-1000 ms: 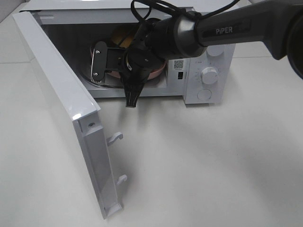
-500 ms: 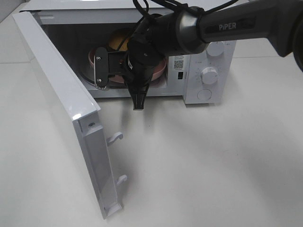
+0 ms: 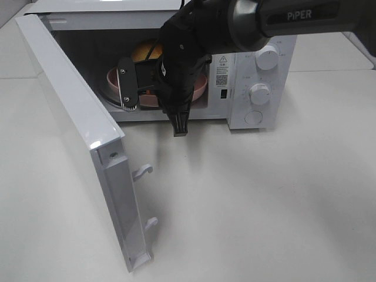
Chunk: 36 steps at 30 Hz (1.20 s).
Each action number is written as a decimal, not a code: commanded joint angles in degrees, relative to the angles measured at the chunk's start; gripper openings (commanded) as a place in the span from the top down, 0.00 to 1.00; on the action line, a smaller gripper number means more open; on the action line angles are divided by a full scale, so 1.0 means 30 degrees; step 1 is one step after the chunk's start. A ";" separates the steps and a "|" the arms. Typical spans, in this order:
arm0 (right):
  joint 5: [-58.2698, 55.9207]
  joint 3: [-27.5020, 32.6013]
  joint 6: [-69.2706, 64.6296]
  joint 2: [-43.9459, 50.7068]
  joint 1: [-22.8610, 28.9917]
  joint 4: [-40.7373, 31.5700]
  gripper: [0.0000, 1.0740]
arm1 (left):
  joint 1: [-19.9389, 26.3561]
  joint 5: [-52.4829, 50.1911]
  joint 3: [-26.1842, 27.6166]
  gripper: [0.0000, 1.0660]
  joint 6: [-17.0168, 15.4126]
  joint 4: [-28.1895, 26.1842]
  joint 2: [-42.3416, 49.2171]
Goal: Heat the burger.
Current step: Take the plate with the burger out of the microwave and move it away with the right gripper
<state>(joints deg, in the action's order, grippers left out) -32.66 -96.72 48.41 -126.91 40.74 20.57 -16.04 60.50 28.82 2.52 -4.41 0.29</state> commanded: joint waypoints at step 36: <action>-0.0936 0.9607 0.6494 0.9072 0.0191 -0.1471 1.00 | -0.0019 -0.0306 -0.0057 1.00 0.0057 -0.0134 0.0401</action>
<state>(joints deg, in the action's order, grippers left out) -37.76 -67.95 66.98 -101.30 41.54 14.84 -16.04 60.50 28.82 2.52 -4.41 0.29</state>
